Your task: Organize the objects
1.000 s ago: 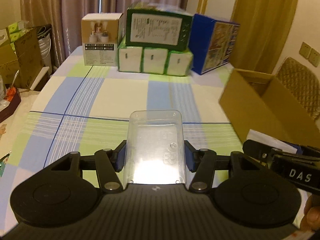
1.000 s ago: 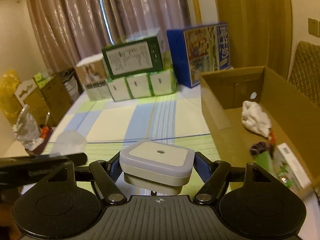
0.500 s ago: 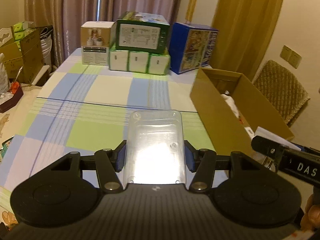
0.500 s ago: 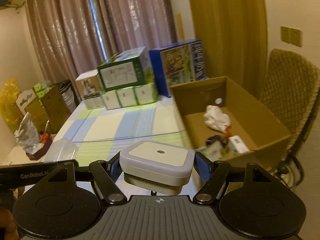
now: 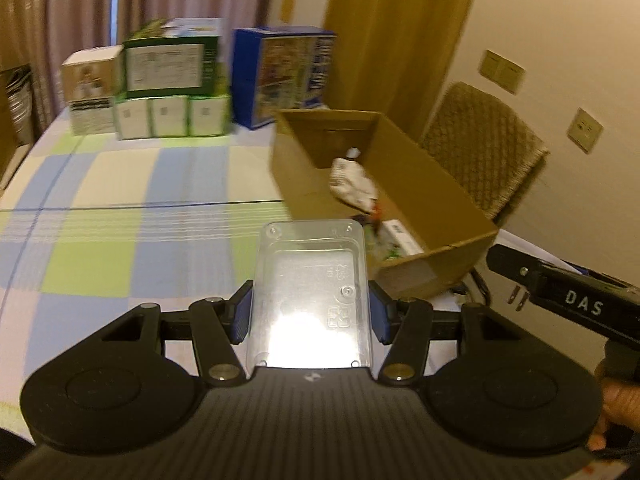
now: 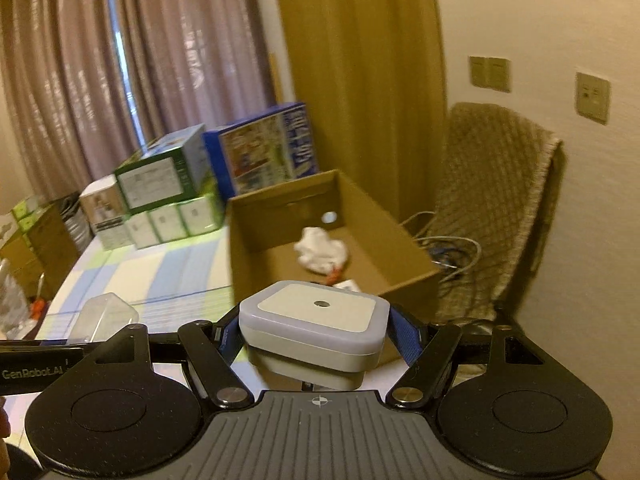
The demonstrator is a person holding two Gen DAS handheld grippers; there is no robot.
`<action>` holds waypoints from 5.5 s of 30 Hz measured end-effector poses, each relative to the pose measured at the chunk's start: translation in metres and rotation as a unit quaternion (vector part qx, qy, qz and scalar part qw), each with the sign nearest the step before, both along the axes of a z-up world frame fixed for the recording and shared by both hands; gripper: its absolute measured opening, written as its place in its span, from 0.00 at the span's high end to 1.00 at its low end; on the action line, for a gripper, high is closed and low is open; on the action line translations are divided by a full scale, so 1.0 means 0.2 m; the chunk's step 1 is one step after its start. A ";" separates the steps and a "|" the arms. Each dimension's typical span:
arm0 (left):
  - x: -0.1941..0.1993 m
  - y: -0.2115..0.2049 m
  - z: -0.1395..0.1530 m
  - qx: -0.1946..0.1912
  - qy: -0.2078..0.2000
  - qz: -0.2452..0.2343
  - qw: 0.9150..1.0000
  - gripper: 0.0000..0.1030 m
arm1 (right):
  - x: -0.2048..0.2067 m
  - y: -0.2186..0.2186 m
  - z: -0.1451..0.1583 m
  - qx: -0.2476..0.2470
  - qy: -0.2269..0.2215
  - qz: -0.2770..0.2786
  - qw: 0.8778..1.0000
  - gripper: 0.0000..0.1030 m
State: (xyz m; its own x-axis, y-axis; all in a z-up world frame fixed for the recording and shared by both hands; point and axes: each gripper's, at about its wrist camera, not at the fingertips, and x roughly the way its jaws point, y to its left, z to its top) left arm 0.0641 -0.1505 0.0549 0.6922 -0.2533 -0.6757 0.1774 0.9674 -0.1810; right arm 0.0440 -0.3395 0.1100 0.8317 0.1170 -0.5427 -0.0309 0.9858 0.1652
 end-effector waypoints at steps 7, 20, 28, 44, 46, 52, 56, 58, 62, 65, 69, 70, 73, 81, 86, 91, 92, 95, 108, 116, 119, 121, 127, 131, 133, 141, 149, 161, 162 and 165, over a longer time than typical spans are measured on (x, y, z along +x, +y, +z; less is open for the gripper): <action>0.09 -0.25 0.02 0.012 -0.003 -0.036 0.999 0.50 | 0.03 -0.18 0.01 0.002 -0.007 -0.020 1.000 0.31; 0.29 -0.48 0.03 0.020 -0.003 -0.063 0.998 0.50 | 0.25 -0.28 0.03 -0.008 -0.009 0.005 1.000 0.31; 0.49 -0.53 -0.01 0.022 0.005 -0.063 0.998 0.50 | 0.48 -0.28 0.02 -0.007 -0.006 0.013 1.000 0.31; 0.95 -0.50 -0.14 0.038 0.002 -0.076 0.996 0.30 | 0.79 -0.30 -0.04 0.002 0.005 -0.001 1.000 0.32; 0.94 -0.45 -0.13 0.034 -0.003 -0.066 0.997 0.29 | 0.80 -0.28 -0.06 -0.001 0.009 0.005 1.000 0.31; 0.87 -0.29 -0.12 0.031 -0.002 -0.037 0.999 0.27 | 0.85 -0.22 -0.10 0.023 0.025 0.026 0.999 0.31; 0.82 -0.22 -0.13 0.036 0.003 -0.022 0.999 0.26 | 0.91 -0.20 -0.10 0.067 0.019 0.040 0.997 0.28; 0.80 -0.18 -0.15 0.034 0.007 -0.015 0.999 0.24 | 0.93 -0.20 -0.09 0.086 0.012 0.049 0.995 0.19; 0.74 -0.12 -0.16 0.032 0.009 -0.006 0.999 0.21 | 0.91 -0.21 -0.03 0.086 -0.003 0.044 0.995 0.15; 0.67 -0.08 -0.16 0.030 0.000 0.002 1.000 0.17 | 0.85 -0.22 -0.02 0.084 0.001 0.038 0.996 0.13; 0.59 -0.06 -0.14 0.030 -0.005 0.006 1.000 0.10 | 0.74 -0.23 -0.01 0.068 0.012 0.041 0.997 0.09; 0.57 -0.06 -0.13 0.031 -0.008 0.007 0.999 0.07 | 0.71 -0.23 -0.02 0.063 0.015 0.041 0.997 0.09; 0.49 -0.05 -0.11 0.032 -0.013 0.008 0.999 0.01 | 0.62 -0.24 -0.02 0.049 0.021 0.042 0.998 0.07; 0.29 -0.06 -0.05 0.032 -0.018 0.019 0.999 0.01 | 0.38 -0.24 0.02 0.021 0.038 0.055 0.998 0.02; 0.20 -0.07 -0.01 0.025 -0.006 0.031 0.999 0.01 | 0.26 -0.25 0.04 0.008 0.048 0.061 0.997 0.02; 0.10 -0.09 0.01 0.034 -0.003 0.041 0.999 0.01 | 0.14 -0.26 0.04 0.001 0.056 0.060 0.997 0.02; 0.08 -0.09 0.01 0.036 -0.004 0.042 0.998 0.01 | 0.12 -0.26 0.03 0.000 0.059 0.061 0.996 0.02; 0.02 -0.09 0.02 0.035 -0.005 0.036 0.999 0.01 | 0.06 -0.25 0.01 -0.010 0.073 0.067 0.995 0.02; -0.16 -0.06 -0.03 0.037 0.019 0.039 0.998 0.01 | -0.06 -0.18 -0.01 -0.017 0.084 0.082 0.993 0.02; -0.19 -0.04 -0.02 0.037 0.019 0.041 0.998 0.01 | -0.08 -0.13 0.00 -0.022 0.086 0.093 0.992 0.02; -0.19 -0.04 -0.02 0.036 0.018 0.041 0.998 0.01 | -0.09 -0.12 0.01 -0.025 0.086 0.095 0.991 0.02; -0.20 -0.04 -0.01 0.035 0.016 0.041 0.998 0.01 | -0.09 -0.11 0.01 -0.024 0.086 0.095 0.991 0.02; -0.20 -0.04 0.00 0.031 0.014 0.037 0.999 0.01 | -0.10 -0.09 0.02 -0.027 0.084 0.099 0.991 0.02; -0.20 -0.05 -0.01 0.031 0.015 0.036 0.999 0.01 | -0.10 -0.08 0.02 -0.029 0.083 0.103 0.991 0.02; -0.20 -0.05 -0.01 0.031 0.015 0.036 0.999 0.01 | -0.10 -0.08 0.02 -0.030 0.083 0.103 0.991 0.02; -0.20 -0.05 -0.01 0.029 0.016 0.038 0.999 0.01 | -0.09 -0.08 0.02 -0.027 0.084 0.104 0.991 0.02; -0.20 -0.05 -0.01 0.026 0.016 0.038 0.999 0.01 | -0.08 -0.08 0.01 -0.026 0.084 0.104 0.991 0.02; -0.19 -0.05 -0.01 0.027 0.018 0.040 0.999 0.01 | -0.08 -0.08 0.01 -0.030 0.086 0.104 0.990 0.02; -0.19 -0.05 -0.01 0.028 0.018 0.040 0.999 0.01 | -0.08 -0.08 0.01 -0.030 0.086 0.105 0.990 0.02; -0.19 -0.05 -0.01 0.026 0.019 0.040 0.999 0.01 | -0.08 -0.07 0.00 -0.031 0.086 0.105 0.990 0.02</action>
